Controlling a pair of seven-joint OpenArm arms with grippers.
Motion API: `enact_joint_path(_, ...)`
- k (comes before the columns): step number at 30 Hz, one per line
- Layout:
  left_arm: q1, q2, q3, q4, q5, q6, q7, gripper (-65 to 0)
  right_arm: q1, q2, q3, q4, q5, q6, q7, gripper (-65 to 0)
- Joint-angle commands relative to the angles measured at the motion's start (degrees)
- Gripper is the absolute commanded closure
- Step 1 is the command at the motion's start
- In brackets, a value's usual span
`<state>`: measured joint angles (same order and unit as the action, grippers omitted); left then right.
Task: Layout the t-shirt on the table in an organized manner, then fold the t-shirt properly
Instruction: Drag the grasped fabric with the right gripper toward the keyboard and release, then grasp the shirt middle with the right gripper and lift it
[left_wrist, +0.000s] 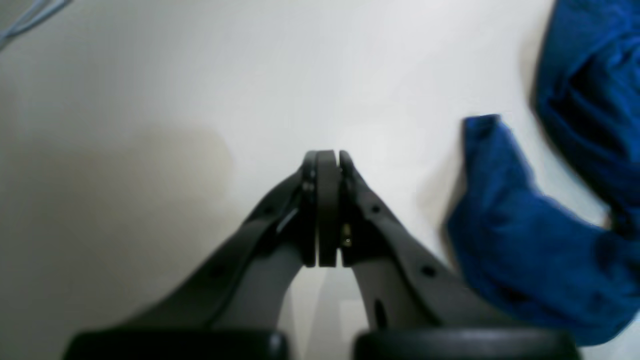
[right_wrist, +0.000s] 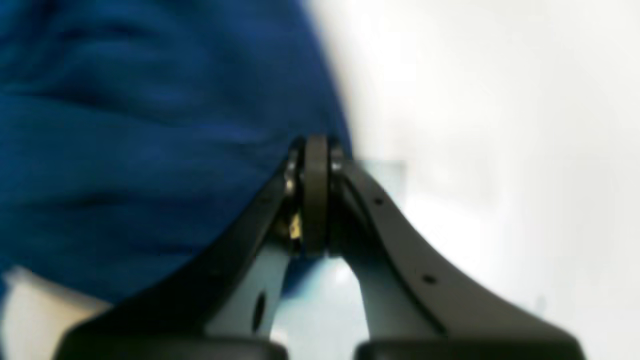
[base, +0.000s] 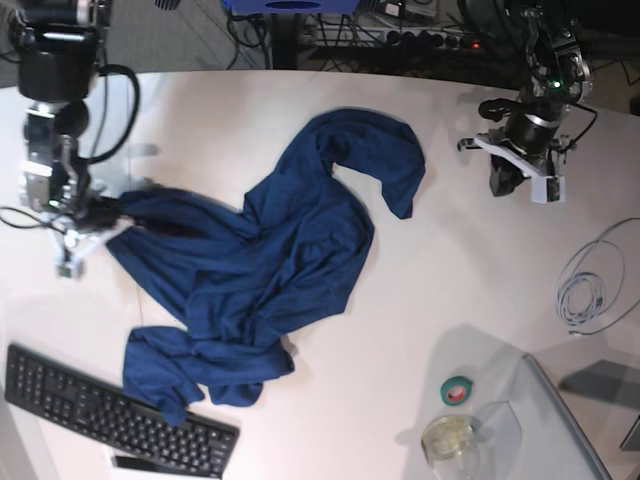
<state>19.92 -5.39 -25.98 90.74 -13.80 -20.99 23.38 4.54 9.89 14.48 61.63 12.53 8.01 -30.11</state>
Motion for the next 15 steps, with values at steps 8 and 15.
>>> enact_joint_path(8,-0.5,-0.7,-0.4,0.4,-0.5,0.5,-1.4,0.0,4.3,11.2,6.8,-5.4,-0.5,-0.5,4.2,0.0)
enact_joint_path(15,0.1,-1.3,-1.0,0.4,-0.5,0.5,-1.4,0.0,0.3,7.6,3.8,11.5,-0.4,0.4,1.8,-0.3)
